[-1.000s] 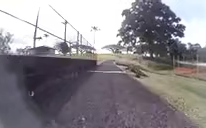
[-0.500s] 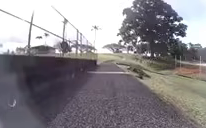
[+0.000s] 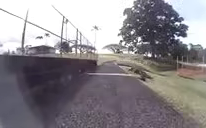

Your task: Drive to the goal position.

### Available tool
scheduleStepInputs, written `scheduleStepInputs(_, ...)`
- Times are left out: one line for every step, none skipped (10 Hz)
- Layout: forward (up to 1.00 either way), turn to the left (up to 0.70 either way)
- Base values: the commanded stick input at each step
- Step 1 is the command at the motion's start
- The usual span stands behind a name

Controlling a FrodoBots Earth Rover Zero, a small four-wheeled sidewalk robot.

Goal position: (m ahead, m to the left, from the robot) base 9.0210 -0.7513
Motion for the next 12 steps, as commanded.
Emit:
scheduleStepInputs(0.85,0.0)
scheduleStepInputs(0.85,0.0)
scheduleStepInputs(0.85,0.0)
scheduleStepInputs(0.85,0.0)
scheduleStepInputs(0.85,0.0)
scheduleStepInputs(0.85,0.0)
scheduleStepInputs(0.85,0.0)
scheduleStepInputs(0.85,0.0)
scheduleStepInputs(0.85,0.0)
scheduleStepInputs(0.85,0.0)
scheduleStepInputs(0.85,0.0)
scheduleStepInputs(0.85,0.0)
